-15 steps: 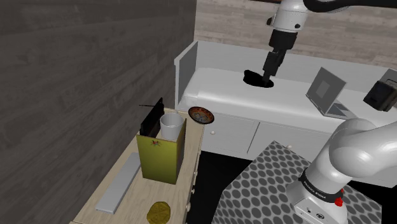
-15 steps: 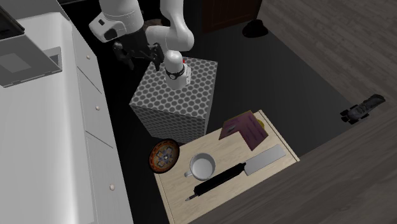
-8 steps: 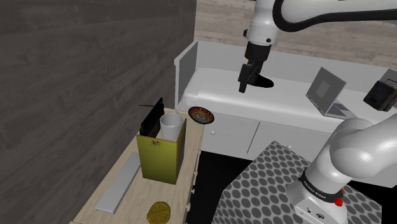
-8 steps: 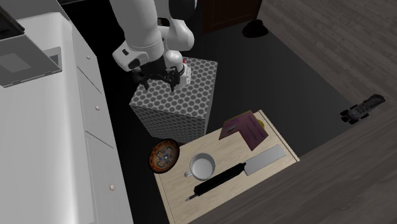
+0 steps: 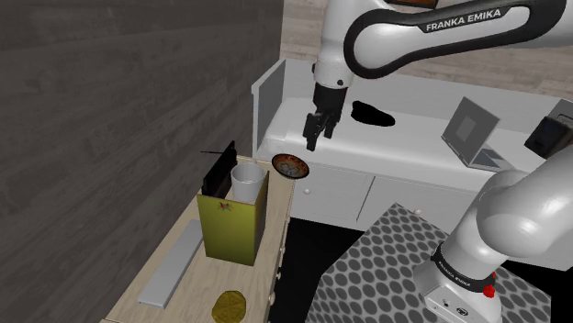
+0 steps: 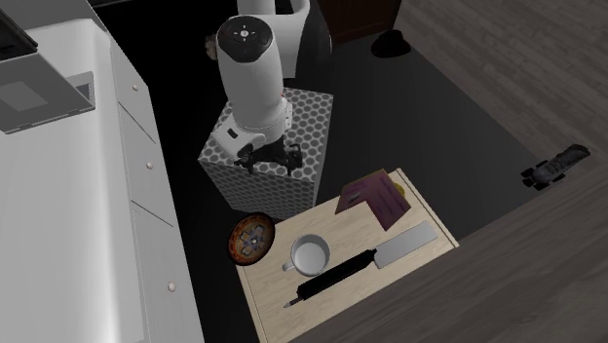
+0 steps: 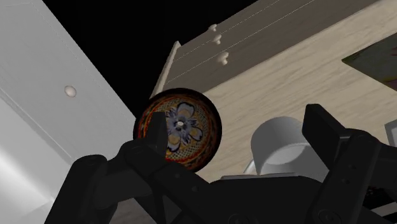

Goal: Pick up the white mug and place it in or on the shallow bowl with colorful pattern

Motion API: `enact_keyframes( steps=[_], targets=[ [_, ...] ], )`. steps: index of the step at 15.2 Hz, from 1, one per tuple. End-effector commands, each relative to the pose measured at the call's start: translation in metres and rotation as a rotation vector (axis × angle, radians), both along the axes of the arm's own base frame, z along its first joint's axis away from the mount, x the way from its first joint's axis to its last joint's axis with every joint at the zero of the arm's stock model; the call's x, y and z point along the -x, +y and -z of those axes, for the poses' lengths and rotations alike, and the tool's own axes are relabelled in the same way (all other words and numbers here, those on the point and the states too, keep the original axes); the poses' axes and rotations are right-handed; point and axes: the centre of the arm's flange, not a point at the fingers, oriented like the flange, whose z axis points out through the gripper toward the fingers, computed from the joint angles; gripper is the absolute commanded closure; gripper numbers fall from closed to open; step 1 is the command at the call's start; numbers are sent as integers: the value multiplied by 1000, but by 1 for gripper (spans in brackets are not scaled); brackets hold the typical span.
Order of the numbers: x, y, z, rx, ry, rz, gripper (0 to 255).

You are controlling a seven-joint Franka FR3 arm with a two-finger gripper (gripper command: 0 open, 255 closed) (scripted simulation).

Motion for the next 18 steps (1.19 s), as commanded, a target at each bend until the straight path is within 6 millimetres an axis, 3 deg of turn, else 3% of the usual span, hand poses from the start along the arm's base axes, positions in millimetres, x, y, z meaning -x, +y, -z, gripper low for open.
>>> enact_keyframes(
  steps=[1,18],
  targets=[
    [-12,18,11,0,-5,-2,0],
    [-123,178,120,13,-38,-26,0]
  ],
)
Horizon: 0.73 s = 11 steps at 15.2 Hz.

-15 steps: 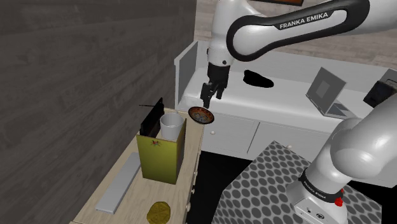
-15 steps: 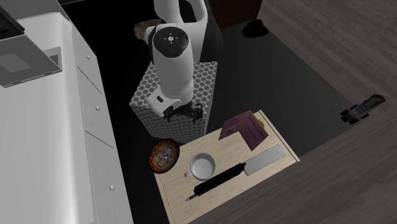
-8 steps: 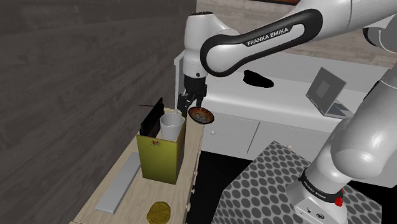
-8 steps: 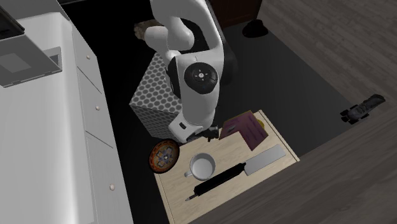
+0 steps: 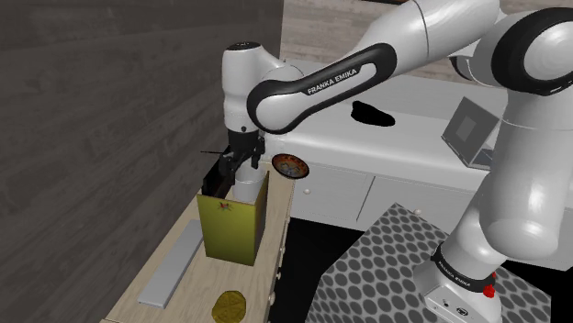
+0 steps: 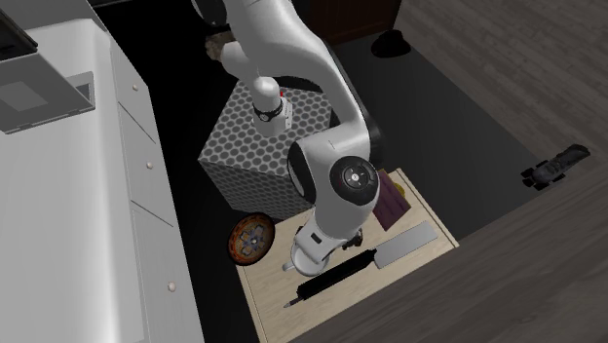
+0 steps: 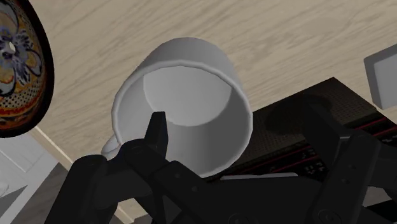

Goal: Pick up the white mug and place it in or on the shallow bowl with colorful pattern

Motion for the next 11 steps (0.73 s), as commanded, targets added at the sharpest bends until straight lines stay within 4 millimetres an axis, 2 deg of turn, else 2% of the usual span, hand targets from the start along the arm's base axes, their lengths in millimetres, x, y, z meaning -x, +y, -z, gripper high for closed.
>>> enact_keyframes(
  steps=[1,8,11],
  targets=[
    [-13,16,11,2,-4,-2,0],
    [-15,14,48,2,-4,-2,0],
    [-15,14,51,2,-4,-2,0]
  ],
)
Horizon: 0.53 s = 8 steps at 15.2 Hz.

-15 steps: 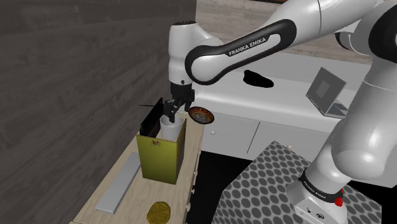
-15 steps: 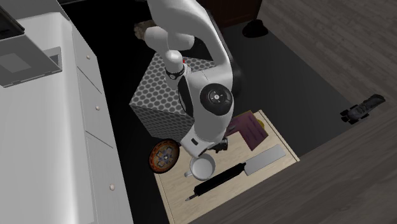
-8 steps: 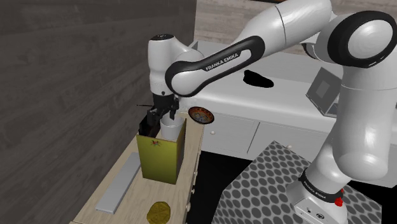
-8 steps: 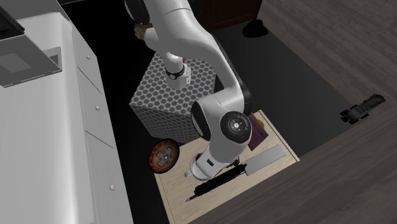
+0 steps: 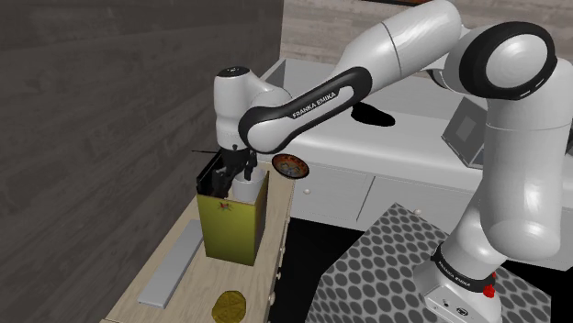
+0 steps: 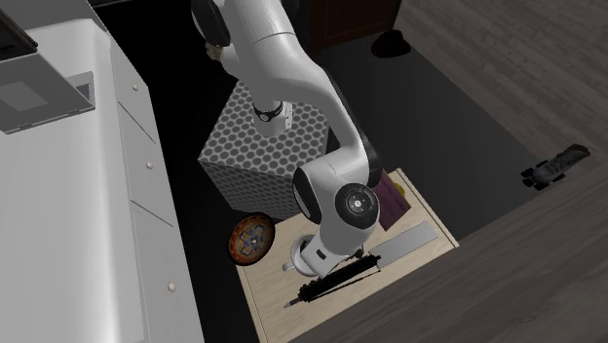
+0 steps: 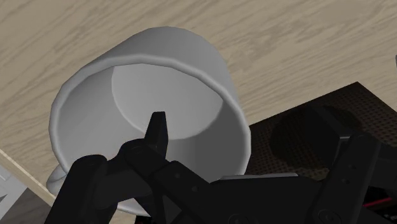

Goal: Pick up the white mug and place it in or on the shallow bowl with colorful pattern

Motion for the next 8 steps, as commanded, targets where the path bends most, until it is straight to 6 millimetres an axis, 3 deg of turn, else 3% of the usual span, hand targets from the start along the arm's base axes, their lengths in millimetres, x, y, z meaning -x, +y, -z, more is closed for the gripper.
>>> enact_keyframes(
  steps=[1,5,6,8],
  targets=[
    [0,0,1,0,0,0,0],
    [0,0,1,0,0,0,0],
    [0,0,1,0,0,0,255],
    [0,0,1,0,0,0,255]
  ],
)
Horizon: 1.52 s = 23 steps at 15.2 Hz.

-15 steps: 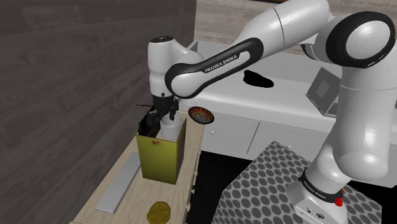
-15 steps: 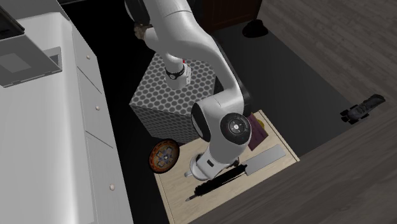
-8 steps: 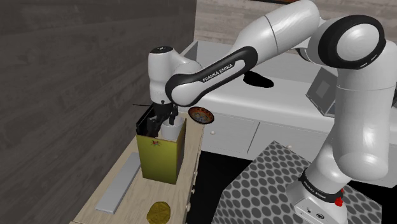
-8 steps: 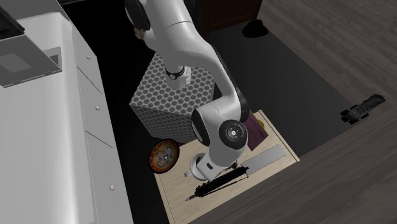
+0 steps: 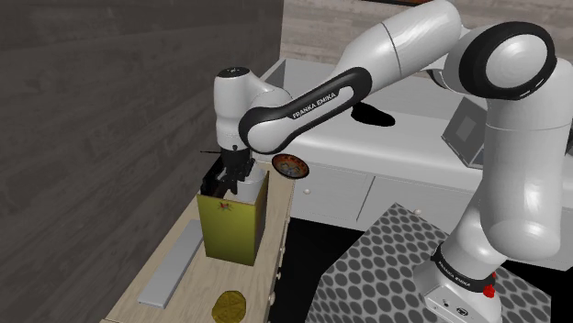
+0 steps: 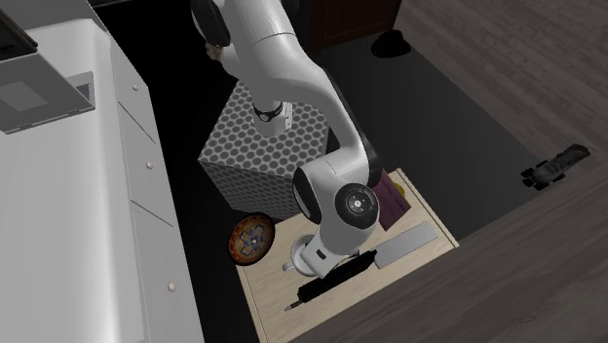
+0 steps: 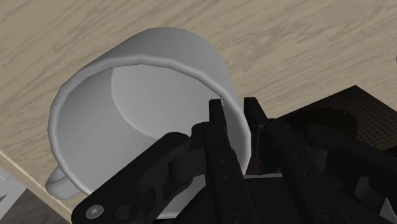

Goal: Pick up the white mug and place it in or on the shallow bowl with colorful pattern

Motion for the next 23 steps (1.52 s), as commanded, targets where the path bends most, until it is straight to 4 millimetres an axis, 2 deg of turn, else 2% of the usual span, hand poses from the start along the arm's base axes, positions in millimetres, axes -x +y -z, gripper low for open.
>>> enact_keyframes(
  steps=[1,7,23],
  targets=[
    [0,0,0,0,0,0,255],
    [0,0,0,0,0,0,255],
    [0,0,-84,0,0,0,255]
  ],
)
